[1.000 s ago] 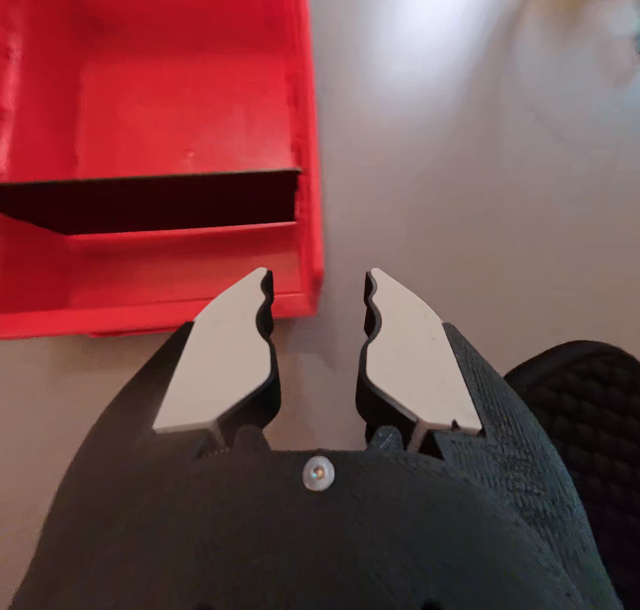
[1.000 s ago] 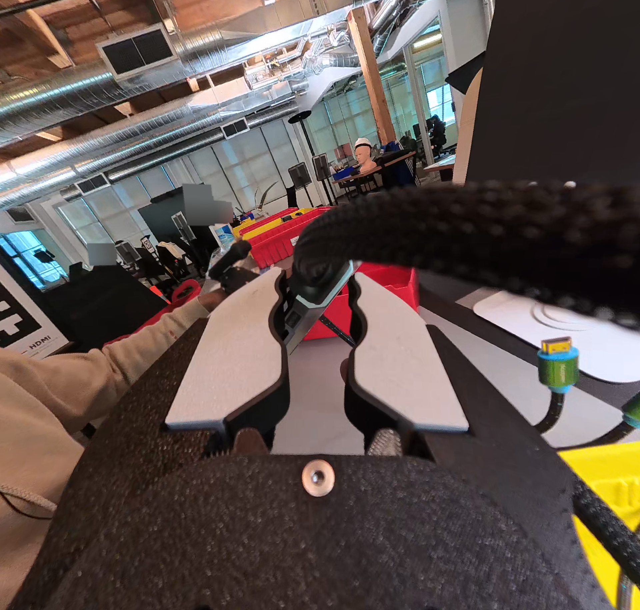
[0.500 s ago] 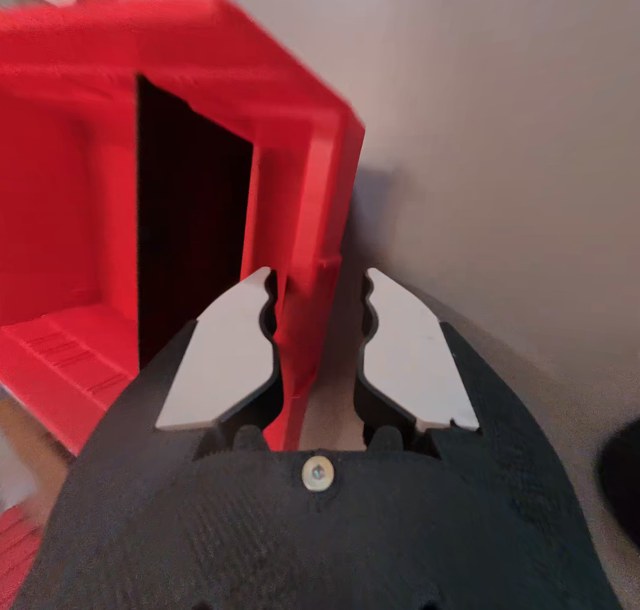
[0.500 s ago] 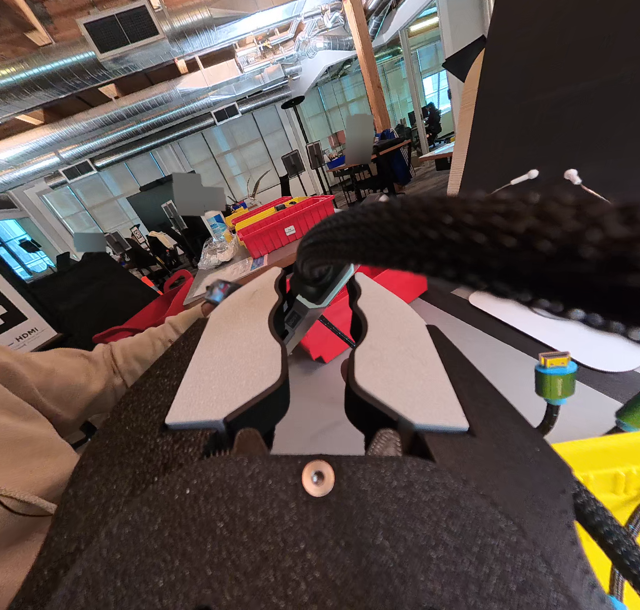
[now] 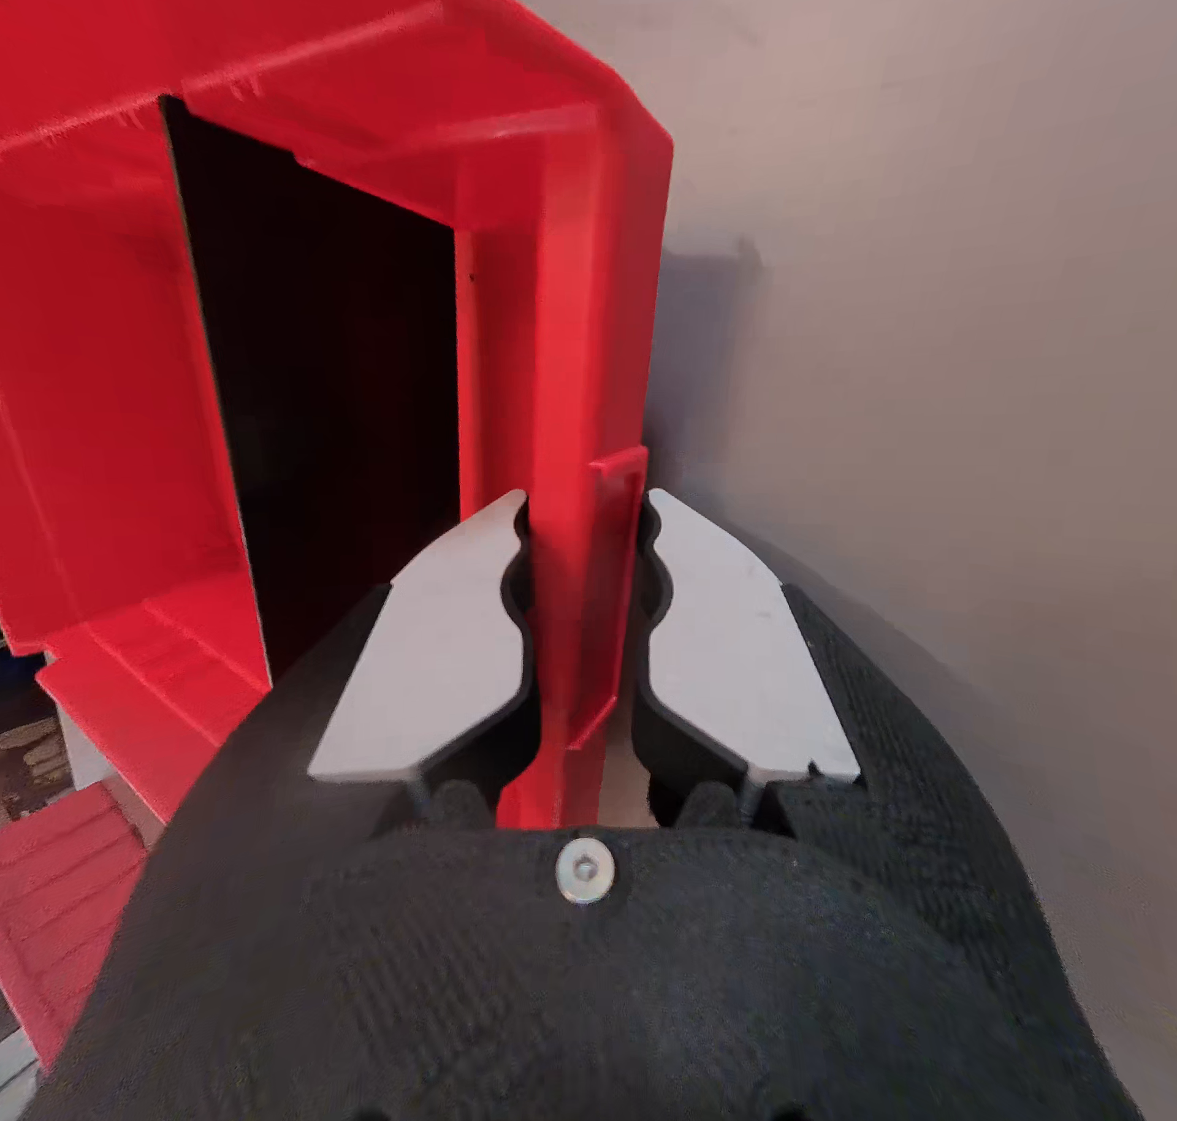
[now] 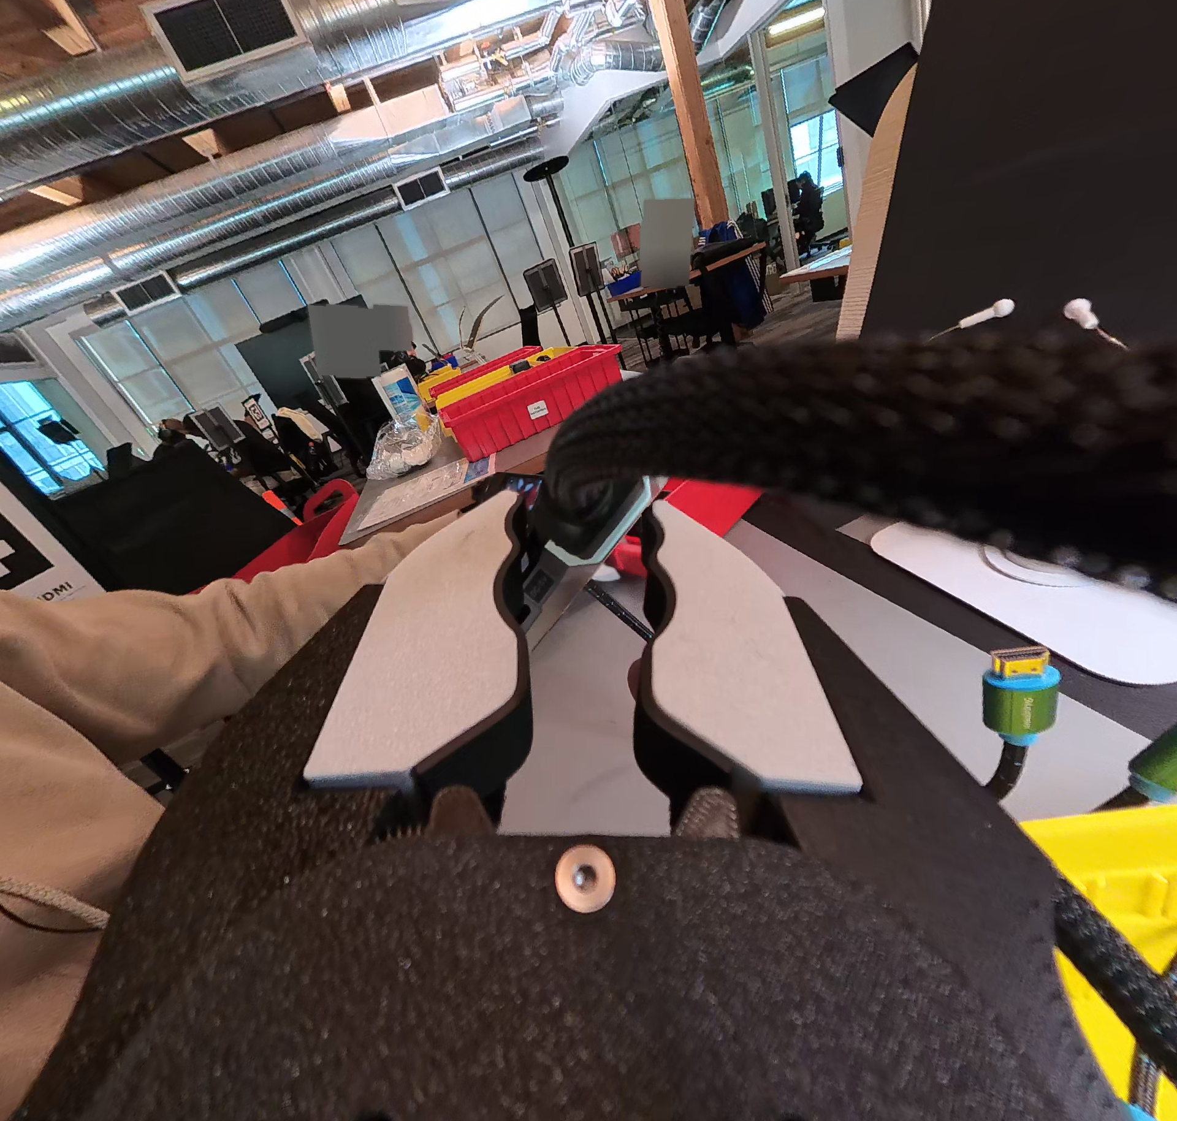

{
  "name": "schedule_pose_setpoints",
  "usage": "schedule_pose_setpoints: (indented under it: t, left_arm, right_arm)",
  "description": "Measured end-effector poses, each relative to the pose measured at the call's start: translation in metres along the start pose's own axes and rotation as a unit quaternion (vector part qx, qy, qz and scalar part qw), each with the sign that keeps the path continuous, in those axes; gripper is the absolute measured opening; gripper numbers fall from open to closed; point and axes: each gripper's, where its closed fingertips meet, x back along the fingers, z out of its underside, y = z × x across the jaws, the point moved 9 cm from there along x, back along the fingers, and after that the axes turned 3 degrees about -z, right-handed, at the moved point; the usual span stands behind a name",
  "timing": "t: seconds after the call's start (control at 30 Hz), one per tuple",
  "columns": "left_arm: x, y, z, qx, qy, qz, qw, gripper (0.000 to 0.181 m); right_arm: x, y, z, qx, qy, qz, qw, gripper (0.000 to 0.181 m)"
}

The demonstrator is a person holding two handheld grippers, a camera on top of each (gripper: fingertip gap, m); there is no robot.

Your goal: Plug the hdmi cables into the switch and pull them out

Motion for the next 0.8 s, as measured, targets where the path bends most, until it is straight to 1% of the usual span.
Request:
schedule_pose_setpoints:
  t: [0.1,0.13,0.17,0.2,0.23,0.27,0.33,0.4,0.47,0.57,0.6,0.63,0.7,0.73,0.8]
  left_arm:
    - [-0.001,0.006,-0.003,0.019,0.002,-0.006,1.000,0.034]
    - [0.005,0.005,-0.006,0.024,-0.014,-0.016,0.999,0.041]
    - [0.016,0.003,-0.012,0.038,-0.058,-0.005,0.998,0.046]
    - [0.029,0.001,-0.020,0.070,-0.117,0.020,0.991,0.047]
    - [0.044,-0.001,-0.030,0.107,-0.179,0.056,0.976,0.047]
    - [0.060,-0.004,-0.041,0.138,-0.242,0.100,0.955,0.049]
    - [0.092,-0.012,-0.065,0.169,-0.357,0.187,0.899,0.051]
    - [0.122,-0.020,-0.091,0.162,-0.437,0.250,0.849,0.052]
    - [0.146,-0.028,-0.116,0.138,-0.489,0.300,0.807,0.053]
    - [0.174,-0.045,-0.147,0.083,-0.522,0.411,0.743,0.054]
    - [0.180,-0.051,-0.153,0.065,-0.527,0.430,0.730,0.052]
    - [0.184,-0.057,-0.158,0.049,-0.533,0.434,0.725,0.050]
    - [0.187,-0.070,-0.161,0.017,-0.543,0.432,0.720,0.041]
    - [0.186,-0.075,-0.161,0.006,-0.539,0.435,0.721,0.042]
    - [0.180,-0.080,-0.161,0.008,-0.507,0.450,0.735,0.045]
  right_arm:
    - [-0.001,0.001,0.002,0.005,0.007,-0.005,1.000,0.034]
    - [-0.001,0.001,0.002,0.008,0.008,-0.008,1.000,0.034]
    - [-0.001,0.001,0.003,0.010,0.009,-0.012,1.000,0.034]
    - [-0.002,0.000,0.003,0.013,0.010,-0.016,1.000,0.034]
    - [-0.002,0.000,0.004,0.016,0.010,-0.022,1.000,0.034]
    - [-0.003,0.000,0.005,0.018,0.009,-0.030,0.999,0.034]
    - [-0.005,0.001,0.008,0.028,0.012,-0.054,0.998,0.033]
    - [-0.009,0.008,0.013,0.055,0.013,-0.096,0.994,0.033]
    - [-0.012,0.017,0.017,0.079,0.004,-0.153,0.985,0.033]
    - [-0.014,0.027,0.021,0.083,-0.009,-0.222,0.972,0.033]
    - [-0.015,0.029,0.023,0.084,-0.002,-0.233,0.969,0.033]
    - [-0.016,0.030,0.025,0.085,0.016,-0.239,0.967,0.033]
    - [-0.018,0.031,0.033,0.089,0.057,-0.243,0.964,0.033]
    - [-0.020,0.030,0.037,0.087,0.081,-0.244,0.962,0.032]
    - [-0.024,0.028,0.048,0.081,0.145,-0.246,0.955,0.032]
